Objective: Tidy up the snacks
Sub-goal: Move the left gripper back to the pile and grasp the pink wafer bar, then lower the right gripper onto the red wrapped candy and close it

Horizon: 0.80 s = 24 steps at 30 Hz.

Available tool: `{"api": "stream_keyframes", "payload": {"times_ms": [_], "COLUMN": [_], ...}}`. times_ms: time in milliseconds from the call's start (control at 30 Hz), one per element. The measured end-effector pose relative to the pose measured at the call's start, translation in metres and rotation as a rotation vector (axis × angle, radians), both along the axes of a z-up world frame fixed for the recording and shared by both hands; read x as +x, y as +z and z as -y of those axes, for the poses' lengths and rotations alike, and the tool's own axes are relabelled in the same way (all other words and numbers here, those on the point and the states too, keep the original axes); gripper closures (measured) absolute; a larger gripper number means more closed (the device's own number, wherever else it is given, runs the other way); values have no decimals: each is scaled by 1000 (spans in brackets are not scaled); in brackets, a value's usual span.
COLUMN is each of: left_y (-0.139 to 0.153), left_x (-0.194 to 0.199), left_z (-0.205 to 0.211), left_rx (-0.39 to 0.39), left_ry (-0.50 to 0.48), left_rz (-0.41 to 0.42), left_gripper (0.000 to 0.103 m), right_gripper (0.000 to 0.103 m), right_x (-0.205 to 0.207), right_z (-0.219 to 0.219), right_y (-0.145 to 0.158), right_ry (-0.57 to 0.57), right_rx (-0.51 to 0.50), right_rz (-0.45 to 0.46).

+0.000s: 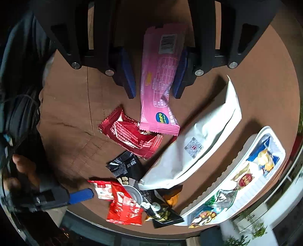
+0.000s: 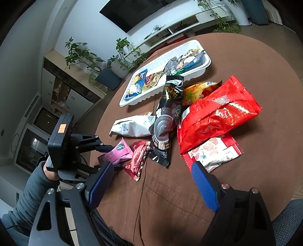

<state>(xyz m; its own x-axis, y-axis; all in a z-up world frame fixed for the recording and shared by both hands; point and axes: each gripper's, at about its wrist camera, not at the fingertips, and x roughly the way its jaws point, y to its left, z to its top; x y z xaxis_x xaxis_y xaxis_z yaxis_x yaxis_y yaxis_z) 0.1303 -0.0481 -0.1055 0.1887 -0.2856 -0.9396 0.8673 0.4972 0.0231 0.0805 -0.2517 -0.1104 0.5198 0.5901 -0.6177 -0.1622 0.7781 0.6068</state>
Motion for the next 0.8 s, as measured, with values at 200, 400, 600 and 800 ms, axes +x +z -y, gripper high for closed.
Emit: {"api": "stream_keyframes", "payload": {"times_ms": [200, 400, 600, 800], "left_y": [0, 2, 3, 7], "left_x": [-3, -8, -12, -21], "left_z": [-3, -11, -28, -49], "left_rx": [7, -30, -102, -204], "left_ry": [82, 192, 313, 428], "left_rz": [0, 1, -21, -48], "left_gripper": [65, 74, 76, 78], "right_gripper": [17, 20, 25, 34], "right_x": [1, 3, 5, 12], "right_z": [-5, -13, -34, -65], "right_y": [4, 6, 6, 2], "right_ry": [2, 14, 44, 96], "right_rx": [-30, -60, -109, -150], "right_rz": [6, 7, 10, 0]}}
